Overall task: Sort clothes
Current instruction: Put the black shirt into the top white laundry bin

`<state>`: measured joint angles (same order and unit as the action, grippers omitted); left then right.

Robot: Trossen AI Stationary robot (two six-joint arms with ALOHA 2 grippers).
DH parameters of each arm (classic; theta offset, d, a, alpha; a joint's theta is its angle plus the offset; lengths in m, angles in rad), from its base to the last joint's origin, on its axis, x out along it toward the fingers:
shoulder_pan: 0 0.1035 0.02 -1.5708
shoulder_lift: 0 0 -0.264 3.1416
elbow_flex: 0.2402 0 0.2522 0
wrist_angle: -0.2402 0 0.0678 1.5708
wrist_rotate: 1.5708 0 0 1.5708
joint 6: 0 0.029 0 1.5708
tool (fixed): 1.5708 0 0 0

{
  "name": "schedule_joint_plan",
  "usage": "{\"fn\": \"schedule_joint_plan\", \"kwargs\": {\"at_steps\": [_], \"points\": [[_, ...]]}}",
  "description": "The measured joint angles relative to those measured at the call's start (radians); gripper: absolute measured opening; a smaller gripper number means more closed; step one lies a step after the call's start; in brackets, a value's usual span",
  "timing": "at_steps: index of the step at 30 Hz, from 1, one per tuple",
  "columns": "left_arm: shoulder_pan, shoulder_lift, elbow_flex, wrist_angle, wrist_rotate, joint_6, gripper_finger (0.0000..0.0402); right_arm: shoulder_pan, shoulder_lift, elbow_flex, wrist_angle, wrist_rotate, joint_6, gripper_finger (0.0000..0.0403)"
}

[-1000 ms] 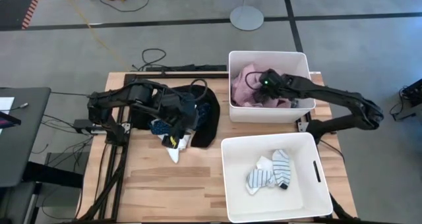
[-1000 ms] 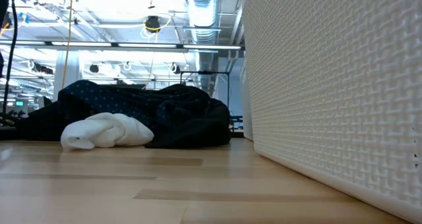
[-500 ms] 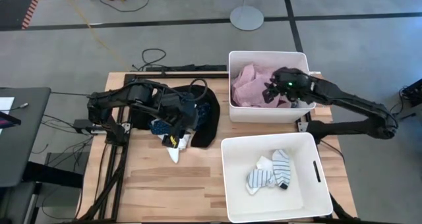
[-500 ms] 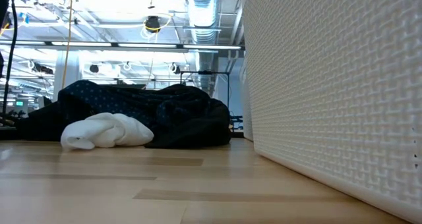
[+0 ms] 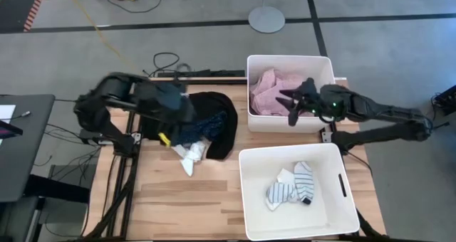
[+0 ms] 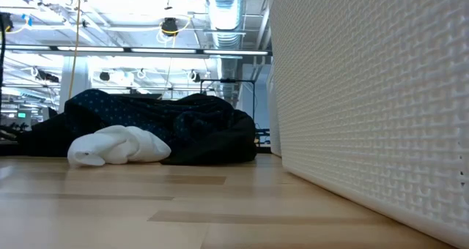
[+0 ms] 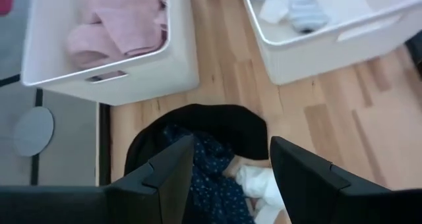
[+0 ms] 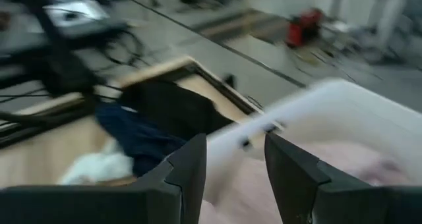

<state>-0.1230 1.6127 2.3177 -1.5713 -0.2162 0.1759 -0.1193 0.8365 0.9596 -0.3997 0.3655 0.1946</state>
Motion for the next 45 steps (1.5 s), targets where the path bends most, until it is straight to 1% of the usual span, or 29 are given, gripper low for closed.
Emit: {"fn": "schedule_joint_plan", "kwargs": {"at_steps": [3,5,7,9,12,16,21,26,31,34,40,45], "points": [[-0.001,-0.048,0.0,0.0,-0.001,-0.033,0.0197,0.073,0.003,0.0,0.063,-0.001,-0.052,0.0169],[-0.01,-0.085,-0.021,0.002,-0.01,-0.054,0.0197,0.121,0.011,0.0,0.1,-0.001,-0.085,0.0169],[-0.014,-0.127,-0.065,0.002,-0.041,-0.071,0.0197,0.169,0.015,0.0,0.129,-0.001,-0.112,0.0169],[-0.018,-0.176,-0.133,0.002,-0.081,-0.095,0.0197,0.215,0.029,0.0,0.161,-0.001,-0.137,0.0169],[-0.019,-0.266,-0.276,0.043,-0.11,-0.123,0.0197,0.284,0.053,0.001,0.197,-0.002,-0.178,0.0169],[-0.019,-0.411,-0.513,0.175,-0.115,-0.144,0.0197,0.361,0.085,0.0,0.247,-0.003,-0.227,0.0169],[-0.019,-0.567,-0.779,0.341,-0.115,-0.187,0.0197,0.418,0.11,0.0,0.295,-0.004,-0.241,0.0169],[-0.019,-0.678,-0.986,0.469,-0.111,-0.231,0.0197,0.457,0.133,0.0,0.33,-0.004,-0.242,0.0169],[-0.019,-0.754,-1.167,0.587,-0.111,-0.252,0.0197,0.485,0.173,0.0,0.338,-0.004,-0.245,0.0169],[-0.019,-0.783,-1.267,0.65,-0.14,-0.253,0.0197,0.5,0.204,0.0,0.337,-0.003,-0.246,0.0169],[-0.019,-0.803,-1.427,0.744,-0.247,-0.276,0.0197,0.52,0.274,0.0,0.347,-0.003,-0.248,0.0169],[-0.019,-0.802,-1.517,0.818,-0.379,-0.296,0.0197,0.527,0.331,0.0,0.386,-0.002,-0.248,0.0169]]}}
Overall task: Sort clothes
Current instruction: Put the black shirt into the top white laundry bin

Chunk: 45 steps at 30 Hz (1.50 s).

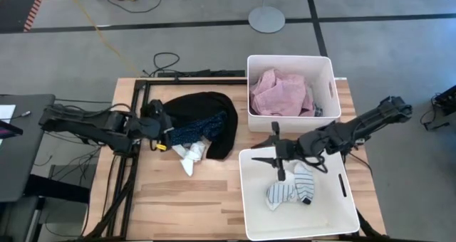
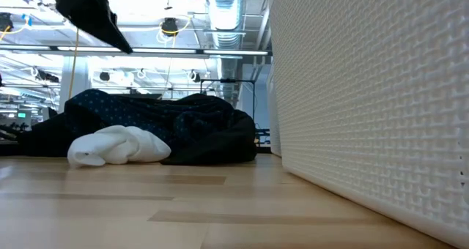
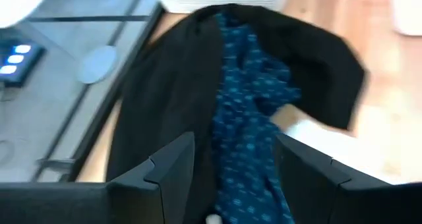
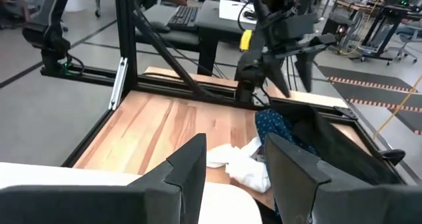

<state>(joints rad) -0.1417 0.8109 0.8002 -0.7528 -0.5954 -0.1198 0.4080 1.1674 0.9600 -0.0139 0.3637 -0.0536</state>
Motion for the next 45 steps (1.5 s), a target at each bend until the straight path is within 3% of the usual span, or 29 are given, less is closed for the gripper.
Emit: {"fn": "schedule_joint_plan", "kwargs": {"at_steps": [4,11,20,32,38,41,45], "points": [[0.008,0.001,-0.05,0.071,-0.07,0.022,0.0197,0.0,0.037,0.0,0.021,0.0,0.0,0.0169],[0.112,0.046,-0.072,0.1,-0.056,0.073,0.0197,0.0,0.102,0.0,0.069,0.001,0.0,0.0169],[0.309,0.188,-0.072,0.184,0.064,0.223,0.0197,0.013,0.158,0.0,0.093,0.001,0.0,0.0169],[0.576,0.35,-0.072,0.311,0.344,0.389,0.0197,0.059,0.196,0.0,0.102,-0.002,0.008,0.0169],[0.661,0.442,-0.072,0.325,0.418,0.422,0.0196,0.077,0.196,0.0,0.103,-0.002,0.012,0.0169],[0.669,0.471,-0.072,0.327,0.497,0.433,0.0178,0.077,0.196,0.0,0.101,-0.002,0.023,0.0169],[0.658,0.479,-0.072,0.326,0.515,0.44,0.0122,0.077,0.196,0.0,0.097,-0.002,0.027,0.0169]]}}
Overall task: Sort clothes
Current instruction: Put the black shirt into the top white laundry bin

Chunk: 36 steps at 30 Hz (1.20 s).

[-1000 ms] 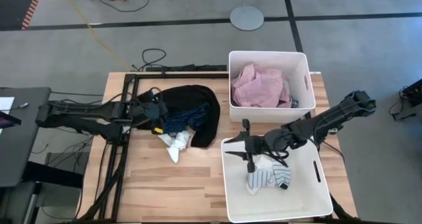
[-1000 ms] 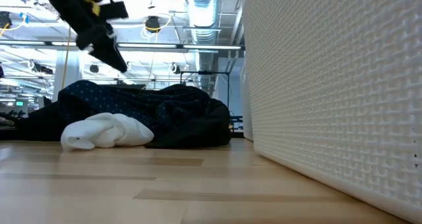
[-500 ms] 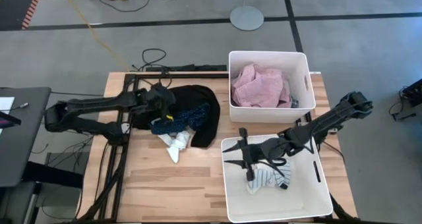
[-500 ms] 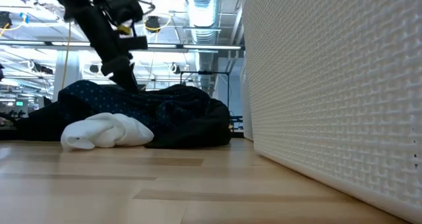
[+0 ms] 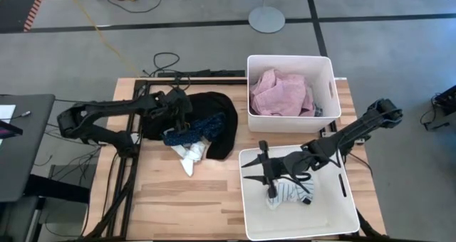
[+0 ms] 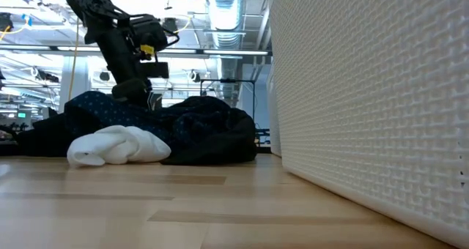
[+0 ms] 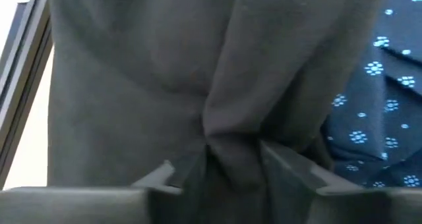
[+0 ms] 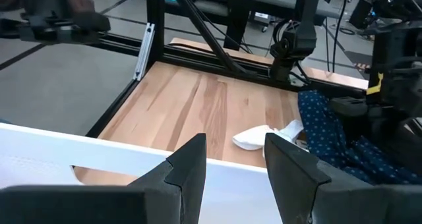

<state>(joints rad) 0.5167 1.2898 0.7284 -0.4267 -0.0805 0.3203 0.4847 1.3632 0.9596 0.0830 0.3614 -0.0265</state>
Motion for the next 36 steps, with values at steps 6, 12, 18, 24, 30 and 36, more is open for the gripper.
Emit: {"fn": "schedule_joint_plan", "kwargs": {"at_steps": [6,12,18,24,30,36], "points": [[-0.019,-0.036,0.0,-0.003,0.002,0.02,0.0012,0.0,0.0,0.0,0.0,0.0,0.0,0.0169],[-0.036,-0.121,0.0,-0.003,0.002,0.014,0.0005,0.0,0.0,0.0,0.0,0.0,0.0,0.0169],[-0.068,-0.258,0.03,-0.022,0.002,-0.024,0.0003,-0.002,0.0,0.0,0.004,0.002,0.003,0.0169],[-0.154,-0.398,0.106,-0.033,0.006,-0.061,0.0002,-0.013,0.0,0.0,0.031,0.007,-0.006,0.0169],[-0.274,-0.48,0.201,-0.029,0.006,-0.099,0.0001,-0.036,0.0,0.0,0.123,0.007,-0.069,0.019],[-0.405,-0.491,0.307,-0.011,-0.003,-0.115,0.0001,-0.068,0.0,0.0,0.216,0.007,-0.14,0.0252]]}}
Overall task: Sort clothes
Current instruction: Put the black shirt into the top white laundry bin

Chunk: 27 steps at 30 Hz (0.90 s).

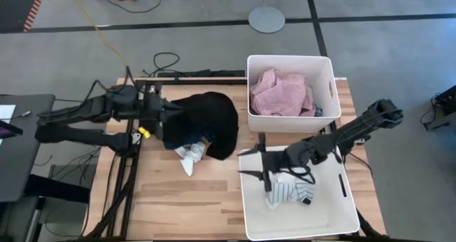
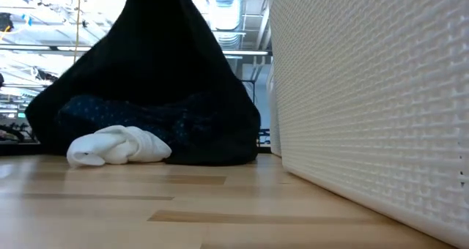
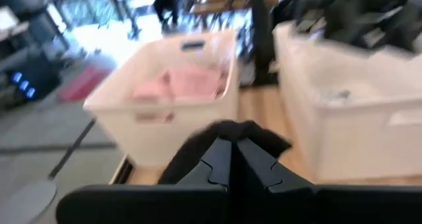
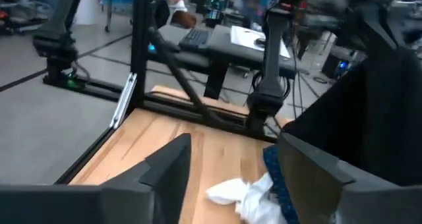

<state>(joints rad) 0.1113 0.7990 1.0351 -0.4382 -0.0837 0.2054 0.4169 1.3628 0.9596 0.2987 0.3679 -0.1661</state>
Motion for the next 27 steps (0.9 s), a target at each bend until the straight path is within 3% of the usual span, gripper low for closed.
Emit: {"fn": "schedule_joint_plan", "kwargs": {"at_steps": [5,16,27], "points": [[-0.099,0.027,0.074,0.053,-0.01,0.016,0.0001,-0.076,0.023,0.001,0.013,0.001,0.041,0.0278],[-0.241,0.148,0.212,0.071,-0.023,0.06,0.0001,-0.22,0.209,0.006,0.192,0.0,0.069,0.0282],[-0.367,0.273,0.297,0.09,-0.029,0.124,0.0,-0.287,0.377,0.177,0.126,0.01,0.068,0.028]]}}
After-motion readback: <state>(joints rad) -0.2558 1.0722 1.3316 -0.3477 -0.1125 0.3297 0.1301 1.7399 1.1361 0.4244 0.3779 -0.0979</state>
